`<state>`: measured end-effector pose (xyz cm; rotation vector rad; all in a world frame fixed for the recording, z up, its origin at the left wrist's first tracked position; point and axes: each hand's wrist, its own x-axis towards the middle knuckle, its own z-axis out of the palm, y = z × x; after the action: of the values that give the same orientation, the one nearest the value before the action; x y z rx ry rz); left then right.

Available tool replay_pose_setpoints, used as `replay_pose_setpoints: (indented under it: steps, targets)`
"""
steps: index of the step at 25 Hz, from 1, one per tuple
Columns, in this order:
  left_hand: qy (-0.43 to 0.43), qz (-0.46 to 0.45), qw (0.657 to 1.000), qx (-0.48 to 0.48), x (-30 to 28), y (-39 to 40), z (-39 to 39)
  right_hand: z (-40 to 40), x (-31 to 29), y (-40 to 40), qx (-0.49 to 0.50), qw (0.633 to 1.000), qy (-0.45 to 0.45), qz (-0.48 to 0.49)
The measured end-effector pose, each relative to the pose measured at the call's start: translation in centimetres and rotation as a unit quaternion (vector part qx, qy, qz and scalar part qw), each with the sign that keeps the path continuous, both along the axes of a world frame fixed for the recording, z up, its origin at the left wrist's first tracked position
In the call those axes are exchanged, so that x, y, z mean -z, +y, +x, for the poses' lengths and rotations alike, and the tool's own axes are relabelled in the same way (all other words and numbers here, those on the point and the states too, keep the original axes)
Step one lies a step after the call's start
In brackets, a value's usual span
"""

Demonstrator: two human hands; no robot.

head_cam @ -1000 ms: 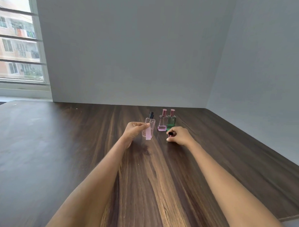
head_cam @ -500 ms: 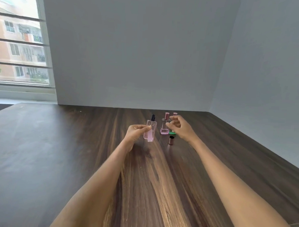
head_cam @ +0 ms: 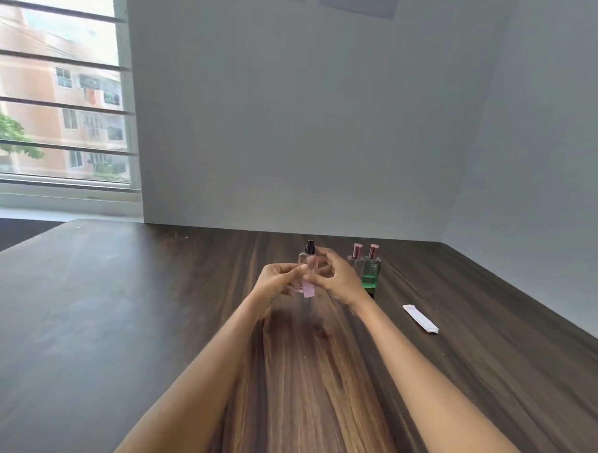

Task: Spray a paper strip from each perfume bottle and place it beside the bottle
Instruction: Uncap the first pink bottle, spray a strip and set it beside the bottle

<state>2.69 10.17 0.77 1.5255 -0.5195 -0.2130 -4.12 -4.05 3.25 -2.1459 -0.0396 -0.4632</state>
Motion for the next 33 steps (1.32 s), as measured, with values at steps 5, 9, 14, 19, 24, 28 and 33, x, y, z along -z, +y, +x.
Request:
replay_pose_setpoints:
  steps: [5,9,14,19,24,28,33]
  targets:
    - [0.012,-0.048,0.999,-0.01,-0.4,-0.8,0.1,0.2,0.3,-0.5,-0.011,0.993,-0.019,0.112]
    - [0.0,-0.077,0.996,-0.034,-1.2,-1.5,0.1,0.0,0.2,-0.2,-0.058,0.936,-0.005,0.346]
    - [-0.024,-0.074,0.993,-0.087,-0.4,-2.1,0.7,0.0,-0.6,1.1,-0.058,0.883,-0.028,0.465]
    - [-0.01,-0.071,0.988,-0.139,0.1,-1.5,1.3,-0.4,-0.8,0.9,-0.103,0.877,0.04,0.468]
    - [0.009,-0.092,0.986,-0.141,-0.1,-1.2,1.6,-0.5,-0.1,0.6,-0.117,0.91,0.041,0.395]
    - [0.001,-0.08,0.987,-0.136,-0.1,-1.4,1.5,-0.5,0.0,0.5,-0.088,0.93,0.006,0.357]
    - [0.007,-0.08,0.987,-0.142,-0.1,-1.6,1.4,-0.7,0.3,-0.2,-0.085,0.93,-0.007,0.357]
